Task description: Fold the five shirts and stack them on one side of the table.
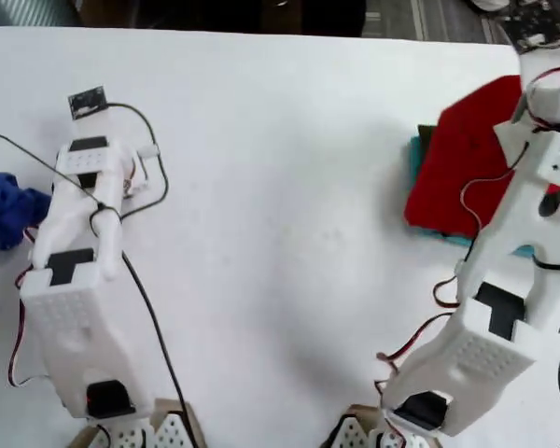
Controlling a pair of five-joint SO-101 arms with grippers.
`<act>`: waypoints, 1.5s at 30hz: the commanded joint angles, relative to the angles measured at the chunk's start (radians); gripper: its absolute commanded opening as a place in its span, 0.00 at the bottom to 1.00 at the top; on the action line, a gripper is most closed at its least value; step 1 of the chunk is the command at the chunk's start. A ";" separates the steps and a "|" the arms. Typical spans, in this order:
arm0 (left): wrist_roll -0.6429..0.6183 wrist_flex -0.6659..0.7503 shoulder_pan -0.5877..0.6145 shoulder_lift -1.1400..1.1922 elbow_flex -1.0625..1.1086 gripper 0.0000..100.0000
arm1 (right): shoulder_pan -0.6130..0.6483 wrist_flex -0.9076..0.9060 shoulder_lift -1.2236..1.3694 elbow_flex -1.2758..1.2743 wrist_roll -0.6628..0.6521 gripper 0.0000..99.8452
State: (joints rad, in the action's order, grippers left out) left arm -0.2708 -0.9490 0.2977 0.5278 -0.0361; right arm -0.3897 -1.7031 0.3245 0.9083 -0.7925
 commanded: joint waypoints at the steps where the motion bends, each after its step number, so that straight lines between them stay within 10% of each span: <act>1: -0.011 0.014 -0.011 -0.006 -0.007 0.03 | -0.064 0.073 0.027 0.046 -0.029 0.02; 27: -0.011 0.014 -0.009 -0.006 -0.005 0.03 | -0.182 0.483 0.409 0.048 -0.074 0.02; 37: -0.011 0.014 -0.009 -0.006 -0.005 0.03 | -0.176 0.483 0.403 0.060 -0.020 0.32; 45: -0.011 0.014 -0.009 -0.006 -0.005 0.03 | -0.114 0.285 0.280 0.218 0.210 0.20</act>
State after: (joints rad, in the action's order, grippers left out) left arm -0.2708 -0.9490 0.2977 0.5278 -0.0361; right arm -0.5478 -1.3211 0.7142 1.0464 -0.6575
